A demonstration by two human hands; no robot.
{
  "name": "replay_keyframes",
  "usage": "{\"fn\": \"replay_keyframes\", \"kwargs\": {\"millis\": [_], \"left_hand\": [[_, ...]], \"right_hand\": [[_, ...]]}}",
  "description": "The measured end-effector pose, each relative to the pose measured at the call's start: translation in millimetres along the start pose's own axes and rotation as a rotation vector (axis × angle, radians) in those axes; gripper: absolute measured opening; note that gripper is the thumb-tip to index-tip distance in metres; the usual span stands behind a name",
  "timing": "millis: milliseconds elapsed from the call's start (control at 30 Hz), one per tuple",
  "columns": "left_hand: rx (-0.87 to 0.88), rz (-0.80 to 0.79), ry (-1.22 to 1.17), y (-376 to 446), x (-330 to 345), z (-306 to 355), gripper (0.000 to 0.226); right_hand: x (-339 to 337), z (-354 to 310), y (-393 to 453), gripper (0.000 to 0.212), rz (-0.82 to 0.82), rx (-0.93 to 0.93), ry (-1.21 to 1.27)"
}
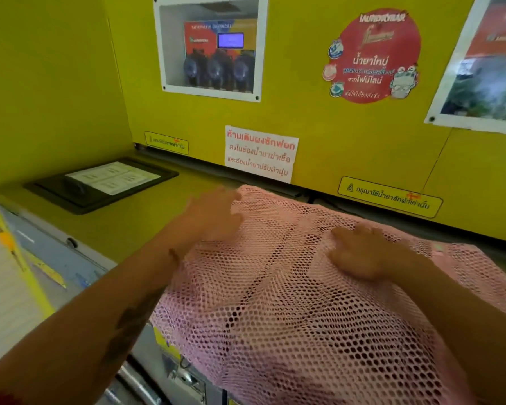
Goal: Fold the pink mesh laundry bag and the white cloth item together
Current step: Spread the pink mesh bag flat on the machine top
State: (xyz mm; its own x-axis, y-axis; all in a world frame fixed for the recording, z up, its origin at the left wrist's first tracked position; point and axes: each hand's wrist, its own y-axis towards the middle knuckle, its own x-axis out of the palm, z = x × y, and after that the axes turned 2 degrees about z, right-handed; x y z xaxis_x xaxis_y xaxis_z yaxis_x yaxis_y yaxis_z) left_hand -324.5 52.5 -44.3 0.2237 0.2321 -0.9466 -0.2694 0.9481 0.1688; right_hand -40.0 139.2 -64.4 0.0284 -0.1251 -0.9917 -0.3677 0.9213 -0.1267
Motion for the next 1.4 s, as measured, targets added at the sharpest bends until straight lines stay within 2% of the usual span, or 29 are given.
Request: {"fn": "replay_keyframes", "kwargs": {"millis": [67,133,200,267,433,533,567,667,767,833,933,1000,1167,1267,1400], "left_hand": [[0.084,0.043,-0.031,-37,0,4,0.054],[0.175,-0.017,-0.057,-68,9,0,0.057],[0.193,-0.064,-0.041,-84,16,-11,0.068],[0.134,-0.034,-0.022,-90,18,-29,0.078],[-0.093,-0.005,-0.001,-95,3,-68,0.067],[-0.194,0.039,-0.01,-95,-7,-55,0.054],[-0.162,0.092,-0.021,-95,-9,-43,0.051],[0.083,0.176,-0.105,-95,-10,9,0.047],[0.29,0.084,-0.169,-95,-2,64,0.049],[0.369,-0.006,-0.182,-92,9,89,0.054],[0.348,-0.208,-0.077,-88,39,106,0.071],[0.292,-0.265,-0.013,-90,54,109,0.077],[0.235,-0.215,-0.091,-94,36,123,0.07],[0.31,-0.158,-0.16,-96,24,147,0.052],[0.461,-0.109,-0.279,-101,15,186,0.042]], "right_hand": [[-5,-24,-6,0.065,0.137,-0.094,-0.065],[-4,-49,-12,0.054,0.129,-0.237,0.08],[2,-68,-16,0.06,-0.036,-0.302,0.181],[8,-77,-13,0.073,-0.123,-0.314,0.059],[2,-79,-15,0.078,-0.122,-0.338,0.028],[1,-73,-24,0.074,-0.053,-0.397,0.134],[0,-69,-28,0.072,-0.024,-0.424,0.203],[-10,-48,-41,0.072,0.056,-0.47,0.313],[-17,-14,-54,0.069,0.124,-0.386,0.186],[-17,14,-63,0.071,0.097,-0.222,0.061],[-3,55,-77,0.081,-0.038,0.027,0.018],[10,75,-89,0.088,-0.066,0.068,0.091],[11,80,-121,0.077,-0.085,0.04,0.143],[-2,89,-126,0.072,-0.007,0.048,0.182],[-20,117,-137,0.075,0.054,0.04,0.22]]}}
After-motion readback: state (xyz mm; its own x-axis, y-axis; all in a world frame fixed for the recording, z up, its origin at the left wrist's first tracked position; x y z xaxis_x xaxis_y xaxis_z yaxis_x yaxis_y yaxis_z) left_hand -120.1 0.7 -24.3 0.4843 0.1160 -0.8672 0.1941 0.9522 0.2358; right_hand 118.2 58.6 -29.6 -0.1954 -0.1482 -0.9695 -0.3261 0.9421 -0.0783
